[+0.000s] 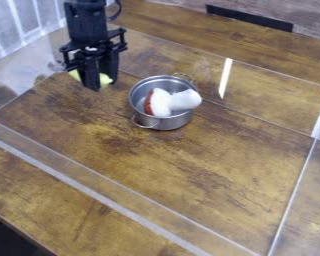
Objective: Move the green spoon to the left
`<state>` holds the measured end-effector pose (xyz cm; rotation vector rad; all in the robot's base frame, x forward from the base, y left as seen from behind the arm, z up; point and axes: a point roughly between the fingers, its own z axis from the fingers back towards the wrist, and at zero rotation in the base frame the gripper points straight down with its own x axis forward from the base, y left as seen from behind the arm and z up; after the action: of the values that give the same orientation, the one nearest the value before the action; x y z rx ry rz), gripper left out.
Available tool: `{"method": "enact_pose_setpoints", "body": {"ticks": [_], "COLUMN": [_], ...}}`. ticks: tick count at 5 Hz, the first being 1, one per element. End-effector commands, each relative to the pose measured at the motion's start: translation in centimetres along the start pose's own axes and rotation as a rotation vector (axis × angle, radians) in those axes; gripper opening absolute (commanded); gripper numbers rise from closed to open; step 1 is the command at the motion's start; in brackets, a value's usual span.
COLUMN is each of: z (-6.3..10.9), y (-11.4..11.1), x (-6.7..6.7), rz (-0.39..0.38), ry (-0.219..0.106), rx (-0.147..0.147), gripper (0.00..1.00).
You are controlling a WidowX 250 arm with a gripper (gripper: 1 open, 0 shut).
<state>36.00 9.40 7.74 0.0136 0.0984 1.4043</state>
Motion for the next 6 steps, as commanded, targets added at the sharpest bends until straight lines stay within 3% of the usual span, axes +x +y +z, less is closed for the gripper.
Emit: {"method": "enact_pose_setpoints", "body": {"ticks": [1, 3, 6], "z": [2.8, 4.9, 6.0], "y": [-0.5, 0.5, 2.1], "x": [1.6, 2.8, 3.6], "rz": [-0.040, -0.221, -0.452], "ry": [-0.027, -0.028, -0.015], "rx": [-0.052, -0.031, -0.020], "gripper": [0.00, 0.00, 0.00]}}
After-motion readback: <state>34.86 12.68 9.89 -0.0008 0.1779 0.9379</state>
